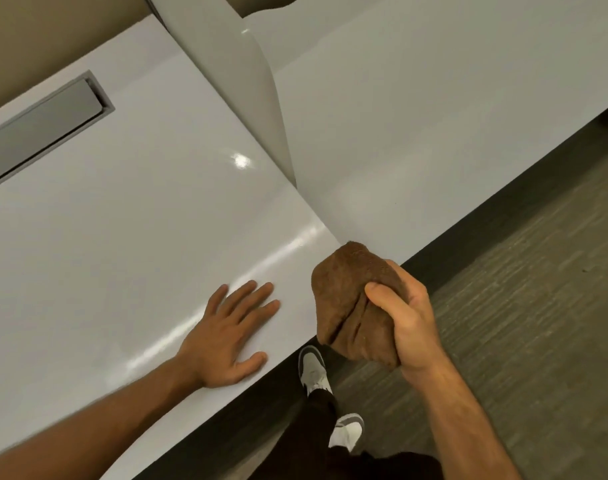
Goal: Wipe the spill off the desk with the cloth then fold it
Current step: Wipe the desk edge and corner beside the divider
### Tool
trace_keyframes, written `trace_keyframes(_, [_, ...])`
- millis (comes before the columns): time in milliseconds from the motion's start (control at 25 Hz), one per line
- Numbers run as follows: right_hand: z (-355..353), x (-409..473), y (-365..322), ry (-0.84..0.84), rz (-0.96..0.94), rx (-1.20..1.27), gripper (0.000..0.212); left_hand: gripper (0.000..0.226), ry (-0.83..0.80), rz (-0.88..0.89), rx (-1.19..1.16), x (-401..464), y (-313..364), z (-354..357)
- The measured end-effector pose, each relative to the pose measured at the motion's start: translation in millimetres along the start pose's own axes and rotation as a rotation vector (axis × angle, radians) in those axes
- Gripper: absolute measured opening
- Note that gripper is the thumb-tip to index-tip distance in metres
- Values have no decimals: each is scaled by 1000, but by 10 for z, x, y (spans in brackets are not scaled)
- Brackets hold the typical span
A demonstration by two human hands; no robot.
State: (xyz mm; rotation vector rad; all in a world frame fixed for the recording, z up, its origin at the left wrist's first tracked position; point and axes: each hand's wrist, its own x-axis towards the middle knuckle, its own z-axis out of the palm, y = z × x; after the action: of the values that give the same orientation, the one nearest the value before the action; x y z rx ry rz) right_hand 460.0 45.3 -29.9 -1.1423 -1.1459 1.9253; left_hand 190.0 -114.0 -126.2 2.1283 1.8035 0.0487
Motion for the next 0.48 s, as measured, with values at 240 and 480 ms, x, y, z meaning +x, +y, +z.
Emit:
trace_keyframes(240, [-346,248,-94,-91,1,-26,24,56,230,-263,-197,756,336,-263])
trace_keyframes(480, [-696,632,-311,-217,-52,-170,27,74,355,-588,-399,1328,689,-258])
